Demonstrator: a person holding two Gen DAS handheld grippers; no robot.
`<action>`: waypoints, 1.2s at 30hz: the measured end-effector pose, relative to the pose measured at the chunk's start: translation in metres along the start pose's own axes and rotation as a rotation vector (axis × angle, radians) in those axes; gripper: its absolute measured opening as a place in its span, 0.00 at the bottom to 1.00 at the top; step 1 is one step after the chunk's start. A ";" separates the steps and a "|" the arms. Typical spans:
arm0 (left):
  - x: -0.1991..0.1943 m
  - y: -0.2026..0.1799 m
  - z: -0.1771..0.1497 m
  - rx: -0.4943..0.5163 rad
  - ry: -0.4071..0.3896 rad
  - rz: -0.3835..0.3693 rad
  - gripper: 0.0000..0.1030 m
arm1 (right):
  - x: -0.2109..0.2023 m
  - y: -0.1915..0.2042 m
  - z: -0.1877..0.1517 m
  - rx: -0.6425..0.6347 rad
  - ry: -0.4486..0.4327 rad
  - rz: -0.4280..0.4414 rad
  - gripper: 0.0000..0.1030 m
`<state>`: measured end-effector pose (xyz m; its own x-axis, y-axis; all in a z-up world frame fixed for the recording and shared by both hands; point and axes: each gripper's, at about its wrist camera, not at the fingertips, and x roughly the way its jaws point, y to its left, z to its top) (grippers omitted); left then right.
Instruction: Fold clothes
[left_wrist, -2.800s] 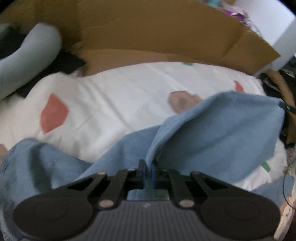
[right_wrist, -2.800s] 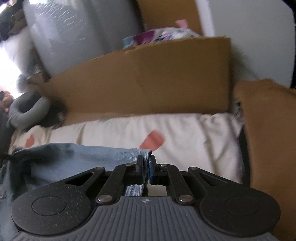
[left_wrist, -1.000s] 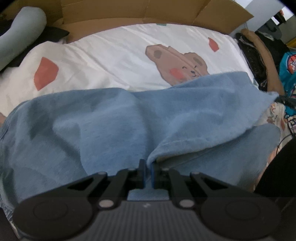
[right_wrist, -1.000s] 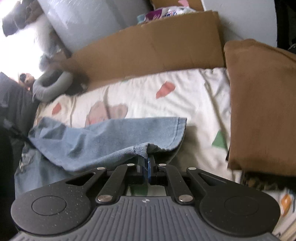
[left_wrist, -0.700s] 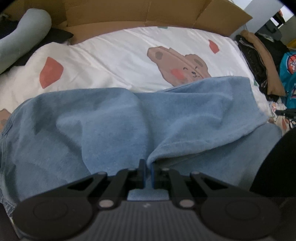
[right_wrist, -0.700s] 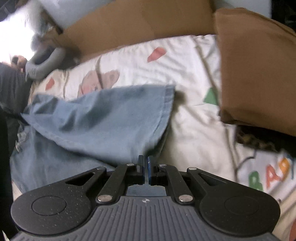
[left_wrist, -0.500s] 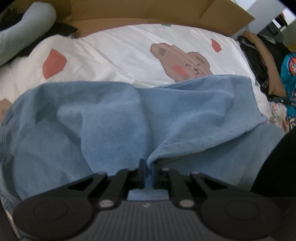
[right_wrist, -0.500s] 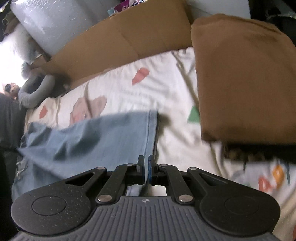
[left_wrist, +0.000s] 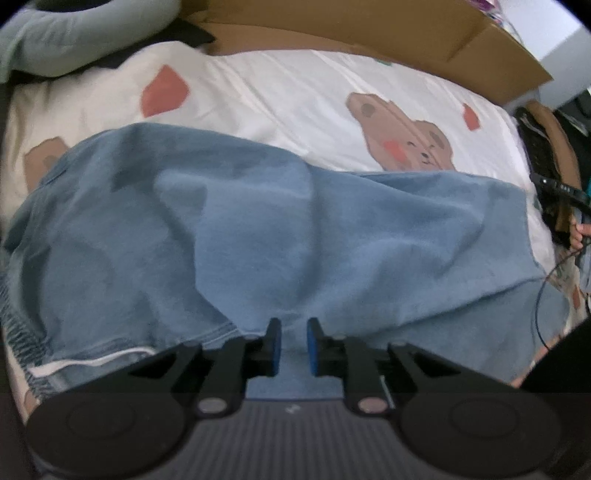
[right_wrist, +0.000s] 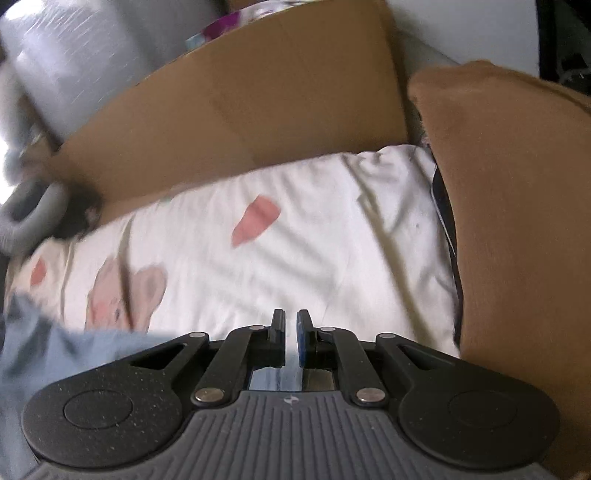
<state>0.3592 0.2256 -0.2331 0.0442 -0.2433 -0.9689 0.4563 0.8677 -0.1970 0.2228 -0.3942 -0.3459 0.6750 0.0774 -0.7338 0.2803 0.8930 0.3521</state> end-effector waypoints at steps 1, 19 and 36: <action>-0.003 0.001 0.000 -0.015 -0.007 0.008 0.15 | 0.006 -0.002 0.001 0.008 0.005 -0.001 0.05; -0.022 0.004 0.018 -0.052 -0.118 0.215 0.16 | 0.029 0.009 -0.034 -0.085 0.150 -0.032 0.40; -0.009 0.014 0.012 -0.123 -0.158 0.242 0.16 | 0.026 0.013 -0.017 -0.088 0.168 -0.037 0.22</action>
<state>0.3760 0.2344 -0.2248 0.2806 -0.0795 -0.9565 0.3047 0.9524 0.0102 0.2327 -0.3726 -0.3705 0.5400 0.1104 -0.8344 0.2371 0.9313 0.2766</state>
